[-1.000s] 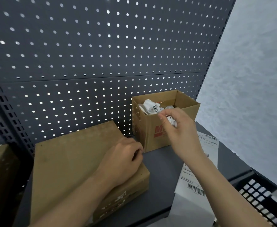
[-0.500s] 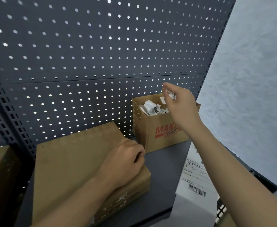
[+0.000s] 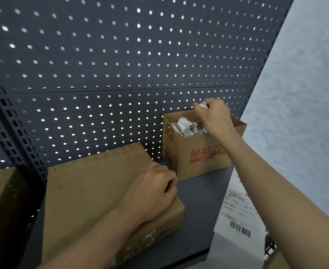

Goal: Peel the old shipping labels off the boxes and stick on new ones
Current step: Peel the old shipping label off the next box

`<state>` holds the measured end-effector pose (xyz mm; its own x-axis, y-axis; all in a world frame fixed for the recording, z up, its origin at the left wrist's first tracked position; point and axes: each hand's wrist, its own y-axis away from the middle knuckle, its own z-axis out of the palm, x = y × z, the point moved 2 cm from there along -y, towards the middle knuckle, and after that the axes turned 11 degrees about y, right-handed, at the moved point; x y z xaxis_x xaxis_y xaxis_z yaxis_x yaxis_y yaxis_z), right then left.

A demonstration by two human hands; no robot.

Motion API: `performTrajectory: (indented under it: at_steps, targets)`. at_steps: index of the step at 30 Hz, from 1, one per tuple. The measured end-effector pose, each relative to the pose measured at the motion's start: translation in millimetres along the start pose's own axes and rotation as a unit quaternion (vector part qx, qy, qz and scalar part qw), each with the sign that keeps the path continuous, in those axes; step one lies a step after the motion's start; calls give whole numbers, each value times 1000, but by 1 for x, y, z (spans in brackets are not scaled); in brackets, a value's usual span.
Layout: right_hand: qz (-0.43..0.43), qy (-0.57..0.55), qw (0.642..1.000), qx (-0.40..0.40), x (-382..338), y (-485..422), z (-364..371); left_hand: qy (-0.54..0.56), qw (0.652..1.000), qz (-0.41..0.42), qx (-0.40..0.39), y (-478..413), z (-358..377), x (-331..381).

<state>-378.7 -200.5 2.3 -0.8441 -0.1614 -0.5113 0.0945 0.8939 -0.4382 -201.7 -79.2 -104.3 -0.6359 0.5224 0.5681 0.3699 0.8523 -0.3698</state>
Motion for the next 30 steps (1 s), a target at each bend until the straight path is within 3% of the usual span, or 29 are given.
performTrajectory:
  at_steps: [7, 15, 20, 30]
  targets:
    - [34, 5, 999, -29, 3, 2, 5, -6, 1000, 1, -6, -2, 1, -1]
    - [-30, 67, 993, -90, 0, -6, 2, -7, 1000, 7, -8, -1, 1, -3]
    - [-80, 88, 990, -75, 9, -6, 0, -10, 1000, 8, -11, -2, 1, -3]
    - [-54, 60, 996, -39, 15, -9, -7, -19, 1000, 11, -14, -1, 1, -3]
